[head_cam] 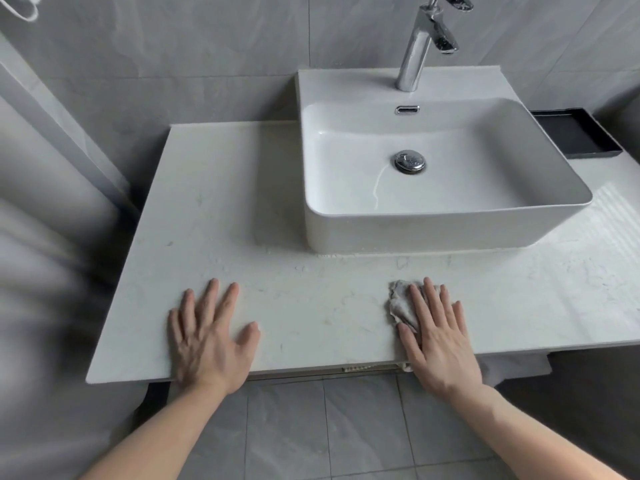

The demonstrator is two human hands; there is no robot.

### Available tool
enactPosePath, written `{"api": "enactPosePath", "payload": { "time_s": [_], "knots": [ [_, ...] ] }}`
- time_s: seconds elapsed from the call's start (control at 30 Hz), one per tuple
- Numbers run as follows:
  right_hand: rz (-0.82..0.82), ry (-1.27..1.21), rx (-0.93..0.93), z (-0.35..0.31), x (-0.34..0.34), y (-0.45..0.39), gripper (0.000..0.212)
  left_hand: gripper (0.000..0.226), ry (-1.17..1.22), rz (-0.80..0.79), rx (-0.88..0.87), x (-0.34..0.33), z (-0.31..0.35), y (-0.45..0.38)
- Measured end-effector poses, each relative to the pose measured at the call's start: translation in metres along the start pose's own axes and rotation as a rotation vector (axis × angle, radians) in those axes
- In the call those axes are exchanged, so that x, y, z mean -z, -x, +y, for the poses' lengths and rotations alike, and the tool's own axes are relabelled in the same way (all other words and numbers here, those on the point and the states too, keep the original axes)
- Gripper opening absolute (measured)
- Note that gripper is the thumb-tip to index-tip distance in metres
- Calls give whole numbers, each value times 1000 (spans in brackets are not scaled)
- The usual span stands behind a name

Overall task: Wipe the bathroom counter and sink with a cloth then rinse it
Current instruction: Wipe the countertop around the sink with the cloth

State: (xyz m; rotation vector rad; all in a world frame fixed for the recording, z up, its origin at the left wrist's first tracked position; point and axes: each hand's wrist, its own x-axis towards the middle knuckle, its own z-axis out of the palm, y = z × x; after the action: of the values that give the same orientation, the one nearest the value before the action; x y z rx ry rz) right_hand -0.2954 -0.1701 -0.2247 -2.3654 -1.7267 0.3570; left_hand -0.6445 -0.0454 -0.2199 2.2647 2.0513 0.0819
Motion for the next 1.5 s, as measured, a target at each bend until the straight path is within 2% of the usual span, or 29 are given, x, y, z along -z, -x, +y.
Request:
{"api": "enactPosePath", "payload": {
  "time_s": [0.1, 0.23, 0.3, 0.4, 0.5, 0.63, 0.73, 0.83, 0.93, 1.03, 1.1, 1.2, 1.33, 1.4, 1.5],
  "knots": [
    [39, -4, 0, -50, -17, 5, 70, 77, 2, -7, -4, 1, 1, 0],
    [14, -53, 158, -133, -41, 14, 69, 73, 28, -4, -18, 2, -1, -1],
    [0, -53, 179, -166, -52, 16, 66, 71, 39, -6, -28, 1, -4, -1],
    [1, -81, 183, -176, -55, 16, 62, 68, 73, -25, -52, 3, -9, -2],
    [-30, -95, 237, -155, -48, 15, 61, 67, 175, -59, -70, 8, -14, -4],
    [4, -78, 46, -111, -28, 5, 63, 62, 400, -107, -82, 21, -38, -12],
    [26, -63, -123, -89, -21, 4, 64, 58, 460, 2, -84, 31, -83, -28],
    [37, -52, -246, -105, -30, 5, 69, 57, 472, 108, 37, 31, -131, -50],
    [51, -18, -292, -144, -44, 8, 68, 57, 647, 34, 228, 26, -158, -68],
    [44, -28, -197, -193, -55, 16, 72, 57, 780, -147, 390, 17, -163, -77],
    [17, -57, -89, -232, -66, 24, 70, 56, 791, -185, 423, 12, -165, -80],
    [-19, -70, 63, -294, -86, 31, 67, 63, 829, -205, 412, 8, -172, -83],
    [-44, -113, 194, -361, -106, 31, 65, 52, 855, -180, 357, 6, -176, -82],
    [-53, -135, 239, -376, -114, 30, 62, 52, 851, -162, 345, 3, -177, -81],
    [-67, -190, 296, -366, -112, 27, 59, 60, 831, -139, 331, 1, -178, -81]
  ]
}}
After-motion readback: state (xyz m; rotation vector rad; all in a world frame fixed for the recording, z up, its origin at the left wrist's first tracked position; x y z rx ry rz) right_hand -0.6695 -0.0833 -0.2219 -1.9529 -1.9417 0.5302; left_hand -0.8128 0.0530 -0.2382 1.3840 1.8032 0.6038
